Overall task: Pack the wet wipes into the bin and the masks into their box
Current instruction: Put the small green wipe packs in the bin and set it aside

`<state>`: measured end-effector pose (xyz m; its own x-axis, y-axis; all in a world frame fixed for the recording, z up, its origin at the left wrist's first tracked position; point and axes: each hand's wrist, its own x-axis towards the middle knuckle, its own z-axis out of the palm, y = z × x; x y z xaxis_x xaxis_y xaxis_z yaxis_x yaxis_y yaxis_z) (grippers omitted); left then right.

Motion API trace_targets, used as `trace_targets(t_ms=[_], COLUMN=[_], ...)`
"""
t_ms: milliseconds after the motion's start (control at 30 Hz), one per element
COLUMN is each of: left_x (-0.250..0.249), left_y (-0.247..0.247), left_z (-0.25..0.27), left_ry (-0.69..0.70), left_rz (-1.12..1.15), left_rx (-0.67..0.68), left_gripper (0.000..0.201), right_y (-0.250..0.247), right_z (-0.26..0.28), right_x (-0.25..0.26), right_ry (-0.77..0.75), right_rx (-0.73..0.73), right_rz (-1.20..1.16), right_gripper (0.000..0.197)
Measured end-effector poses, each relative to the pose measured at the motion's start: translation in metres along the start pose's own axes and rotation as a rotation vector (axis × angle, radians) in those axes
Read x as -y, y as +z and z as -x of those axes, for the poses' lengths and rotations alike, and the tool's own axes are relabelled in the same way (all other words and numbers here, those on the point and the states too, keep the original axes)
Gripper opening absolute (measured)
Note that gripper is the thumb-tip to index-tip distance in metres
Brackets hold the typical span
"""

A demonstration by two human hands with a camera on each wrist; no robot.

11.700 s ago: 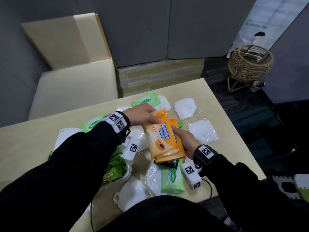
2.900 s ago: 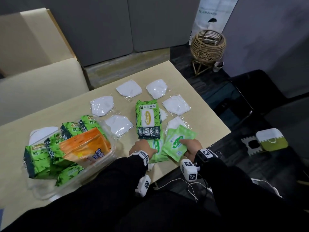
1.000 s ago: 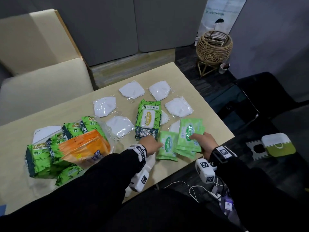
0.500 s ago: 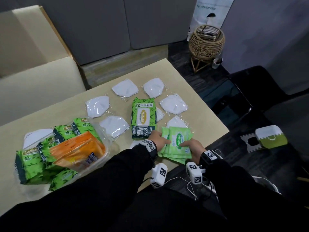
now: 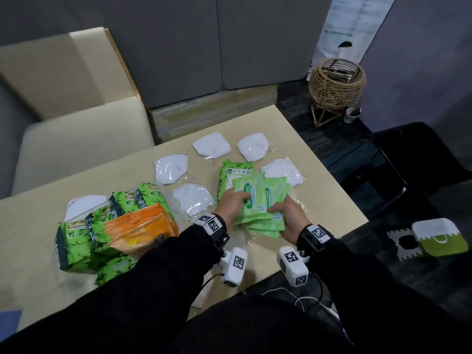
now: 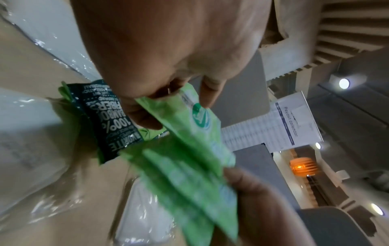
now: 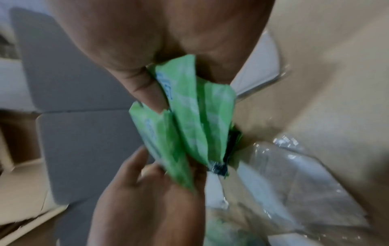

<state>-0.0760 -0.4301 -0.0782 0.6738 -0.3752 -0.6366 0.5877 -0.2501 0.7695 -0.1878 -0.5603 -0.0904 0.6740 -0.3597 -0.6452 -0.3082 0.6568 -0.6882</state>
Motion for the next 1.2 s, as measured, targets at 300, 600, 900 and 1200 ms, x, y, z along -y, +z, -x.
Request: trace_targets(t_ms=[300, 600, 900, 1200], left_x=[-0.017, -0.051, -0.082, -0.074], left_y=[-0.022, -0.045, -0.110, -0.250], left_z=[0.047, 0.095, 0.155, 0.199], left_ry=[0.019, 0.226, 0.623, 0.726], left_rz=[0.153, 0.137, -0.016, -0.139], left_rx=[0.318, 0.204, 0.097, -0.128], left_gripper=[0.085, 0.069, 0.058, 0.068], right_y=[0.049, 0.090, 0.173, 0.269], right_z=[0.006, 0.051, 0.092, 0.112], right_x=[0.005, 0.051, 0.063, 0.034], right_ry=[-0.330, -0.554, -0.541, -0.668], right_rx=[0.185, 0.354, 0.569, 0.688], right_rz=[0.462, 0.574, 0.460, 0.735], right_gripper=[0.080, 0.060, 0.070, 0.064])
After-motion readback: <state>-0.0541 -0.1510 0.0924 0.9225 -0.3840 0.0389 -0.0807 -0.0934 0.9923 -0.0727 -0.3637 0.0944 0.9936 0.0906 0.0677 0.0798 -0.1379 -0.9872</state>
